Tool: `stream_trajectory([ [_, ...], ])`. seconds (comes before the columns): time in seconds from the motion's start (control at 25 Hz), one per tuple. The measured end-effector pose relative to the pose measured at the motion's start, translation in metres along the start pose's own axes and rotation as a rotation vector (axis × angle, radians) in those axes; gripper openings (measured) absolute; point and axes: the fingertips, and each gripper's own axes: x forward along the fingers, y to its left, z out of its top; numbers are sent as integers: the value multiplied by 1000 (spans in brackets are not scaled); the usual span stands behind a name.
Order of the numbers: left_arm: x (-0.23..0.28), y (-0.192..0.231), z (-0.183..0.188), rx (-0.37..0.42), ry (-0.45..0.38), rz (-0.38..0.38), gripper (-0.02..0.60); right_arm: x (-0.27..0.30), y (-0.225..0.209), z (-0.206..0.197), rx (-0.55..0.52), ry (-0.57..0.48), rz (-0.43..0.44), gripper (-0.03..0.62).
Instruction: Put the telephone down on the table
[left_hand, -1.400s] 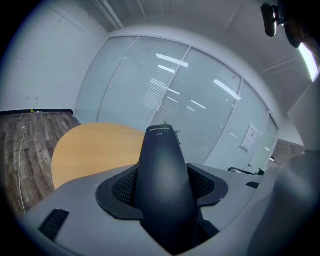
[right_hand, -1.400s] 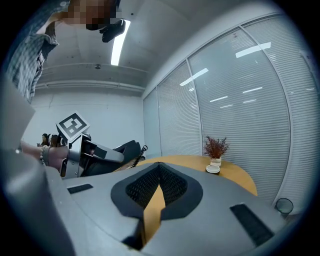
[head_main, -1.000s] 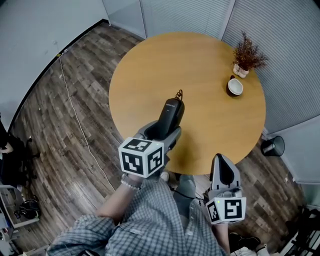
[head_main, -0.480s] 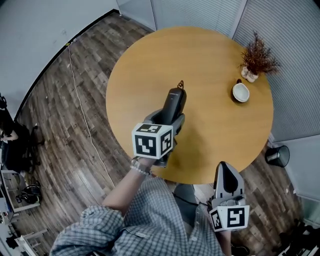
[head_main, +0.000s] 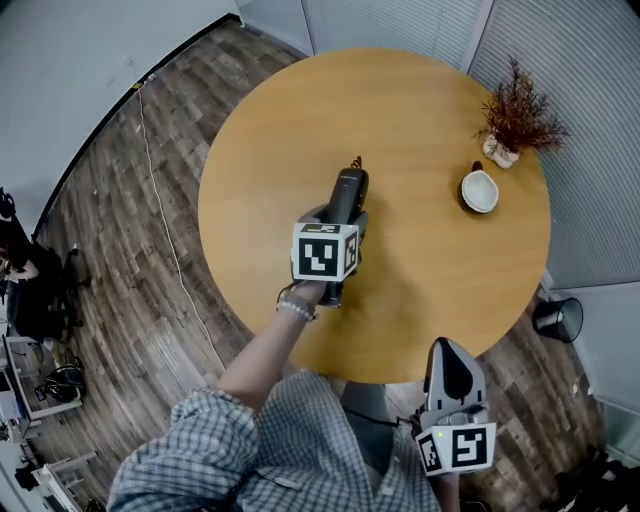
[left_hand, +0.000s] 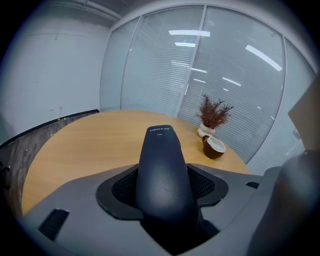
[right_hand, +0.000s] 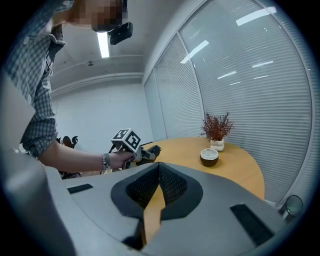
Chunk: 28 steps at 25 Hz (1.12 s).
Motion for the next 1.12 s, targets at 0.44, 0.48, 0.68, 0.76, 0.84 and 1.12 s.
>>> stream_trajectory([
  [0.44,67,17,-9,48,89,112,281,10,-10,-15,48,46,2,6],
  [0.48,72,19,-11,57,97,124,281,11,-10,-15,50,47,3,6],
  [0.68,85,28,-18,102,117,199,282,13,-13,-17,58,55,0,6],
  [0.76,88,30,-21,121,124,221,282,14,-14,-18,60,57,-3,6],
  [0.84,92,30,-25,127,132,223,282,14,-15,-18,62,59,-7,6],
  [1.12,97,23,-25,153,115,184,285,20,-16,-15,85,46,-9,6],
])
